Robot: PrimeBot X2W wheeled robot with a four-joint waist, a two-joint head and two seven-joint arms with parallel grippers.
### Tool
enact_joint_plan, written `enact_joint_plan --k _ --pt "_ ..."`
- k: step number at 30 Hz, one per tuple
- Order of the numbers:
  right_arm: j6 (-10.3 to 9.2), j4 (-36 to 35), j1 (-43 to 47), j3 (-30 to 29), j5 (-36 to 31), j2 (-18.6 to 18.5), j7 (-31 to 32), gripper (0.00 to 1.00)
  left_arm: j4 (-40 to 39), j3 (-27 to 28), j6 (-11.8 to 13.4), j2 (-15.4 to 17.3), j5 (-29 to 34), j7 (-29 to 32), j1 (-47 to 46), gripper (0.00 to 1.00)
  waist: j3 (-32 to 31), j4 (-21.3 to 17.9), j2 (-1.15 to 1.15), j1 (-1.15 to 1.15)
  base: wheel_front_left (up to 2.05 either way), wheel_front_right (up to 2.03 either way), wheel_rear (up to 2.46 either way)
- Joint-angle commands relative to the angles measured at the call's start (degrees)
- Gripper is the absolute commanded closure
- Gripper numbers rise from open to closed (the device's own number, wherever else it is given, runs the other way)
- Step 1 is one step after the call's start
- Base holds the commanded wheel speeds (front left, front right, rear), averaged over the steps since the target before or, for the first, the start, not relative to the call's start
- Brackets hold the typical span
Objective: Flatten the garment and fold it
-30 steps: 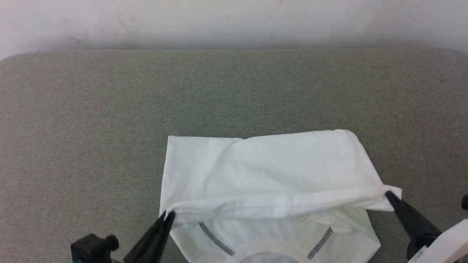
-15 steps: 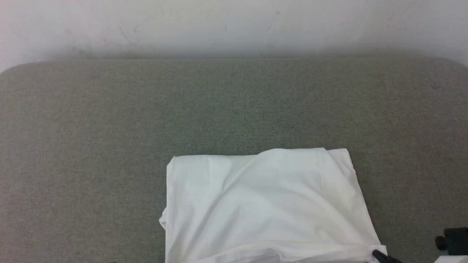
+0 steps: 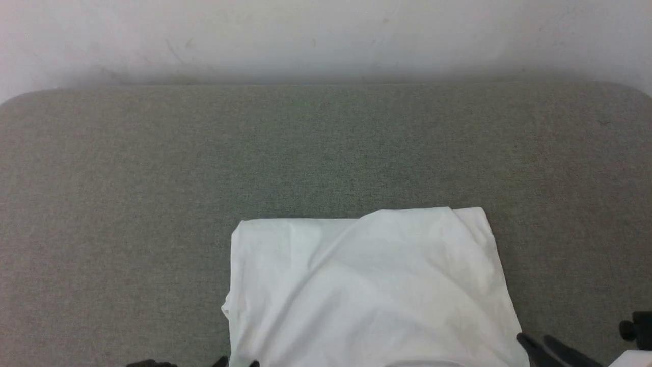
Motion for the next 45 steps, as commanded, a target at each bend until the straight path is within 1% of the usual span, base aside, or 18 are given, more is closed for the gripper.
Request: enact_joint_plan --k 1,4,7,8,10,13,17,20,21,24,29,32,33,34,35,37,40,45 --pt "-0.03 -1.12 -1.37 -0.54 0.34 -0.52 -1.91 0.0 -1.42 1.49 1.05 -0.63 -0.64 -1.46 -1.14 0.0 0.35 -0.07 0.0 0.0 0.0 0.0 0.0" --pt "-0.03 -1.41 -3.47 -2.82 -1.8 -0.04 -5.92 0.0 -4.36 4.48 2.65 -1.81 -0.26 -5.32 -2.42 0.0 0.92 -0.08 0.0 0.0 0.0 0.0 0.0" --pt "-0.03 0.32 -5.86 -4.26 -5.99 1.09 -9.04 0.0 -6.38 7.99 6.4 -2.45 4.93 -11.56 -4.83 0.0 1.7 0.02 0.0 0.0 0.0 0.0 0.0" --pt "-0.03 0.32 -5.86 -4.26 -5.99 1.09 -9.04 0.0 -6.38 7.99 6.4 -2.45 4.93 -11.56 -4.83 0.0 1.7 0.02 0.0 0.0 0.0 0.0 0.0" --pt "-0.03 2.11 -7.37 -4.15 -9.03 1.87 -10.03 0.0 -7.16 10.36 9.47 -3.8 8.54 -13.98 -6.4 0.0 2.15 0.24 0.0 0.0 0.0 0.0 0.0" --pt "-0.03 5.03 -9.53 -2.36 -11.34 3.43 -9.51 0.0 -8.23 12.96 12.11 -6.06 13.41 -15.23 -7.7 0.0 2.87 0.49 0.0 0.0 0.0 0.0 0.0" --pt "-0.03 8.88 -12.42 0.32 -13.26 3.51 -8.1 0.0 -8.92 16.03 14.05 -8.48 20.32 -15.45 -8.45 0.0 3.9 1.28 0.0 0.0 0.0 0.0 0.0" --pt "-0.03 12.05 -14.26 1.88 -14.83 2.12 -7.81 0.0 -8.59 17.16 14.12 -10.15 24.62 -15.46 -8.42 0.0 4.54 2.2 0.0 0.0 0.0 0.0 0.0" --pt "-0.03 13.91 -15.28 2.58 -15.2 1.68 -7.54 0.0 -7.91 17.33 13.58 -11.14 26.18 -15.47 -8.23 0.0 4.89 2.85 0.0 0.0 0.0 0.0 0.0" --pt "-0.03 15.59 -16.3 3.4 -15.33 1.14 -7.2 0.0 -7.43 17.72 12.92 -12.08 27.27 -15.47 -8.27 0.0 5.32 3.48 0.0 0.0 0.0 0.0 0.0" --pt "-0.03 18.89 -18.5 6.45 -14.09 0.27 -5.83 0.0 -6.03 18.42 10.78 -13.98 28.44 -15.48 -8.58 0.0 6.03 4.93 0.0 0.0 0.0 0.0 0.0" --pt "-0.03 20.6 -19.33 8.69 -13.14 -0.08 -3.95 0.0 -5.12 18.74 9.55 -14.84 28.85 -15.48 -8.98 0.0 6.13 5.55 0.0 0.0 0.0 0.0 0.0" --pt "-0.03 21.14 -19.52 9.33 -12.81 -0.09 -3.18 0.11 -4.83 18.86 9.18 -15.13 28.96 -15.48 -9.1 0.0 6.1 5.74 0.0 0.0 0.0 0.0 0.0" --pt "-0.03 21.57 -19.71 9.65 -12.7 -0.07 -2.7 0.6 -4.55 18.94 8.83 -15.39 29.06 -15.48 -9.2 0.0 6.04 5.9 0.0 0.0 0.0 0.0 0.0" --pt "-0.03 22.01 -19.91 9.56 -12.85 0.05 -2.48 1.0 -4.29 19.02 8.5 -15.64 29.17 -15.48 -9.29 0.0 5.97 6.03 0.0 0.0 0.0 0.0 0.0" --pt "-0.03 22.63 -20.3 9.16 -13.41 0.42 -2.21 1.0 -3.82 19.22 7.91 -16.07 29.38 -15.48 -9.41 0.0 5.76 6.19 0.0 0.0 0.0 0.0 0.0" --pt "-0.03 22.52 -21.17 7.37 -15.26 1.0 -3.52 1.0 -3.28 19.62 7.29 -16.55 29.69 -15.48 -9.33 0.0 5.47 5.95 0.0 0.0 0.0 0.0 0.0" --pt "-0.03 21.49 -22.46 2.31 -18.12 1.58 -6.38 1.0 -2.82 20.38 6.62 -17.5 29.9 -15.48 -8.68 0.0 4.62 4.63 0.0 0.0 0.0 0.0 0.0"
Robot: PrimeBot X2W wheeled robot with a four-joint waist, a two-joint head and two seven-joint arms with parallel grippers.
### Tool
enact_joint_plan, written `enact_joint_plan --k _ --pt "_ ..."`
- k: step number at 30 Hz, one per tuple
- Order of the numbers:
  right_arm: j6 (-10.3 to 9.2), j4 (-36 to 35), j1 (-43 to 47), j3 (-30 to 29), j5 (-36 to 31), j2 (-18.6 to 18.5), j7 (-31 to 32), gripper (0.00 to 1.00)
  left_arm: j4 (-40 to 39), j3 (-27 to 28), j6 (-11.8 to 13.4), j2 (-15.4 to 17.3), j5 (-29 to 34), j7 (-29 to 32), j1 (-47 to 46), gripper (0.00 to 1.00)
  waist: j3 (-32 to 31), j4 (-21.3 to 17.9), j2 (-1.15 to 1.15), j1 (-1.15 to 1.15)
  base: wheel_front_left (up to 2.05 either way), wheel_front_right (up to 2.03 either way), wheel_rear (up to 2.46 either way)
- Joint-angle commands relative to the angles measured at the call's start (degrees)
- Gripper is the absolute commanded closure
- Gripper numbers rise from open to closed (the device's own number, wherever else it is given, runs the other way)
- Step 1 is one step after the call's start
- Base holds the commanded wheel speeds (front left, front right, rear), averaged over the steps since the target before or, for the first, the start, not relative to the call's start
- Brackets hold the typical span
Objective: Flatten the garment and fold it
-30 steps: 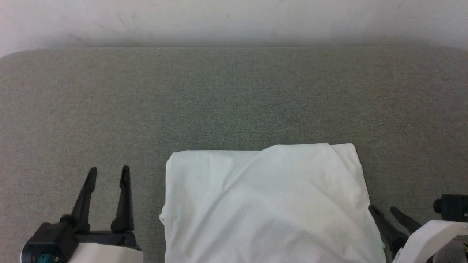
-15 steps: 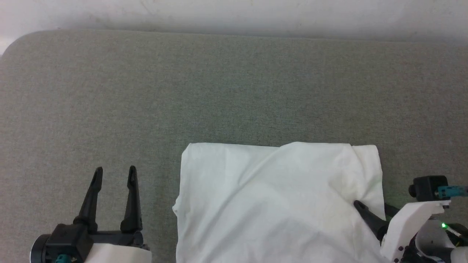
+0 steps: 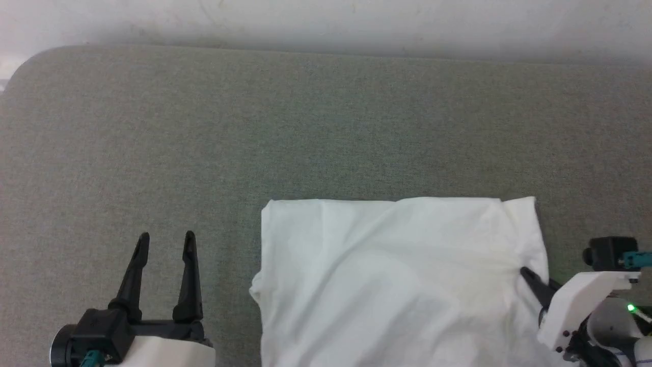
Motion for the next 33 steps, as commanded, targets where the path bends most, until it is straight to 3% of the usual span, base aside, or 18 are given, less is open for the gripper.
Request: enact_joint_plan --k 1,11,15,23,33 --pt "-0.14 0.14 -0.86 -2.11 -1.22 -0.62 -0.68 1.0 0.24 0.36 -0.38 -0.48 0.46 -0.27 0.01 0.0 -0.62 -0.88 0.0 0.0 0.0 0.0 0.0" --pt "-0.14 -0.51 -0.5 -14.82 -7.99 -5.55 -1.04 1.0 1.08 1.25 -1.32 -1.09 1.62 -0.27 0.99 0.0 -1.78 -3.02 0.0 0.0 0.0 0.0 0.0" --pt "-0.14 -0.47 -0.02 -16.61 -8.03 -5.2 -0.66 1.0 1.68 1.34 -1.61 -0.94 1.96 -0.27 1.52 0.0 -2.91 -3.44 0.0 0.0 0.0 0.0 0.0" --pt "-0.14 -8.25 3.31 -9.22 0.54 -0.38 7.32 1.0 2.54 1.02 -1.81 -1.19 1.57 -0.27 3.04 0.0 -5.33 -4.4 0.0 0.0 0.0 0.0 0.0" --pt "-0.14 -17.9 1.84 0.26 4.49 1.33 15.32 1.0 3.16 0.18 -2.38 -2.02 0.98 -0.27 2.42 0.0 -5.02 -3.53 0.0 0.0 0.0 0.0 0.0"
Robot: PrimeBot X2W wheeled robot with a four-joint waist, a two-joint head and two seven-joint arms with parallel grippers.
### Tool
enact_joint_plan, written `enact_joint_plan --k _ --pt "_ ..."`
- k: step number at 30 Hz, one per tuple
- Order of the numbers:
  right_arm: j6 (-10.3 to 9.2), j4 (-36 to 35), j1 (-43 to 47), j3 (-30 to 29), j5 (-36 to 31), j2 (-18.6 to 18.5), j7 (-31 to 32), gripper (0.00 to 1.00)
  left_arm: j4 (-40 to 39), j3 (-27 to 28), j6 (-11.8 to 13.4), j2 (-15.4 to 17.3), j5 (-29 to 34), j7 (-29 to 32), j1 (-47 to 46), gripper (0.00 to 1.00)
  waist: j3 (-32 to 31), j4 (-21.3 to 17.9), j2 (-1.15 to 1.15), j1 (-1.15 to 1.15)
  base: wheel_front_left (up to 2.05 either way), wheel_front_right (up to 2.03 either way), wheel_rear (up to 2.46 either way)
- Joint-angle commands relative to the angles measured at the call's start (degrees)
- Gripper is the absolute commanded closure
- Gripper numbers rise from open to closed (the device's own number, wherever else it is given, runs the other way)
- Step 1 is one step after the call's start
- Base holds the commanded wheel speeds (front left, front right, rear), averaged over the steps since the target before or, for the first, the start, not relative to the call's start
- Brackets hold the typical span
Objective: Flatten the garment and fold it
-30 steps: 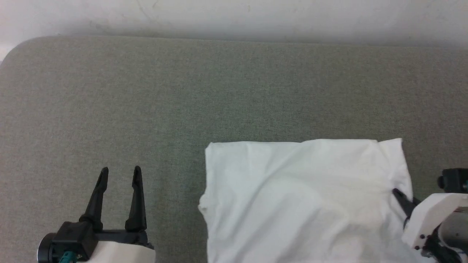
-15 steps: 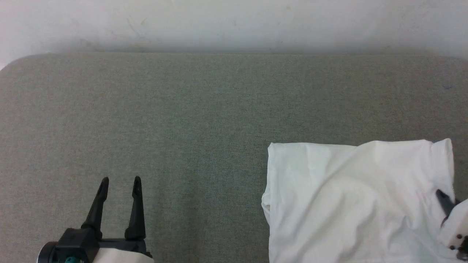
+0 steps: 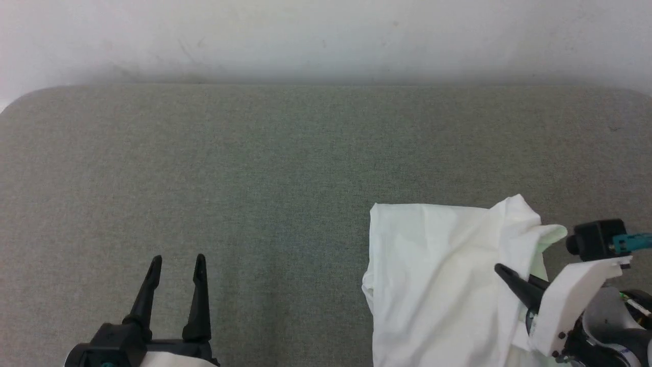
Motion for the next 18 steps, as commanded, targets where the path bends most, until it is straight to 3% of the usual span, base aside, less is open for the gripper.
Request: enact_joint_plan --k 1,18 --pt "-0.03 -0.36 -1.86 1.38 0.2 0.53 0.27 1.0 0.27 -0.13 -0.42 -0.37 -0.37 -0.28 -0.19 0.0 0.55 0.75 0.0 0.01 0.0 0.0 0.0" --pt "-0.03 13.53 -12.86 11.57 -4.13 2.82 -2.3 1.0 1.81 -0.62 -1.48 -2.04 -0.44 -0.28 -2.61 0.0 3.77 7.12 0.0 0.01 0.0 0.0 0.0"
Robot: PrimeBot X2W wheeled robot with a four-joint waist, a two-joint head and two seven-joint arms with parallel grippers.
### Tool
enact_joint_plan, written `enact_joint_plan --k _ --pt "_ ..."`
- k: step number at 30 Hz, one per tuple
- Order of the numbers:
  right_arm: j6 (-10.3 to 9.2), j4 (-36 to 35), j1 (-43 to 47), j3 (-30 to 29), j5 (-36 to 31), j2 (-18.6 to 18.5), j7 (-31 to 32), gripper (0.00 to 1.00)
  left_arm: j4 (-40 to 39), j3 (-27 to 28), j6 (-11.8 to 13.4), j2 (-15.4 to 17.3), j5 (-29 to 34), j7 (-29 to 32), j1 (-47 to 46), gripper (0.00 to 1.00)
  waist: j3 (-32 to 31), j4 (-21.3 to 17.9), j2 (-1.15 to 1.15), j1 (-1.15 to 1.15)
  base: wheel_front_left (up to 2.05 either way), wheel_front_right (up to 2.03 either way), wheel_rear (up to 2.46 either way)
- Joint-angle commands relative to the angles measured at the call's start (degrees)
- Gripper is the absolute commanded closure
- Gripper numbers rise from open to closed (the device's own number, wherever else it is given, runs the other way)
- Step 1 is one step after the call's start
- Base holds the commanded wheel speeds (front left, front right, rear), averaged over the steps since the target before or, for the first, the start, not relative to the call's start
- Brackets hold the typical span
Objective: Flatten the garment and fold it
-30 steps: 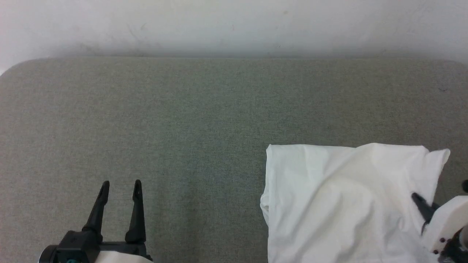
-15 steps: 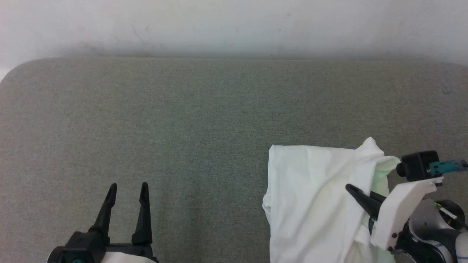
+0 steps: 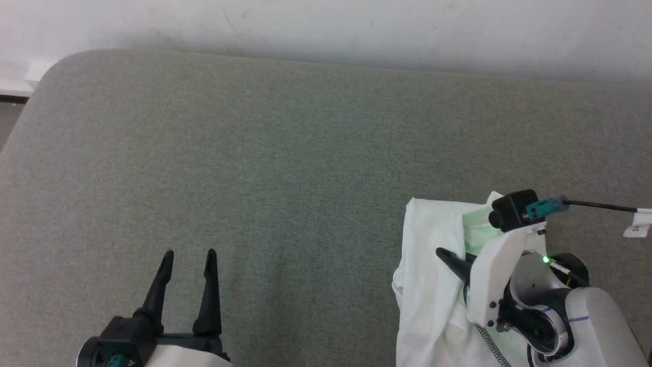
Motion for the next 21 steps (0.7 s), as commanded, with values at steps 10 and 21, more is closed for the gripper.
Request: enact_joint_plan --k 10,21 --pt "-0.03 10.72 -4.63 3.53 -6.44 1.24 -0.04 0.85 1.29 0.17 -0.98 -1.17 -0.01 -0.27 -1.19 0.0 0.92 2.43 0.0 -0.01 0.0 0.0 0.0" --pt "-0.03 9.56 -5.44 4.58 -5.15 1.0 0.15 0.0 2.24 0.7 -1.77 -1.54 -0.04 -0.27 -0.96 0.0 -0.15 0.33 0.0 -0.01 0.0 0.0 0.0"
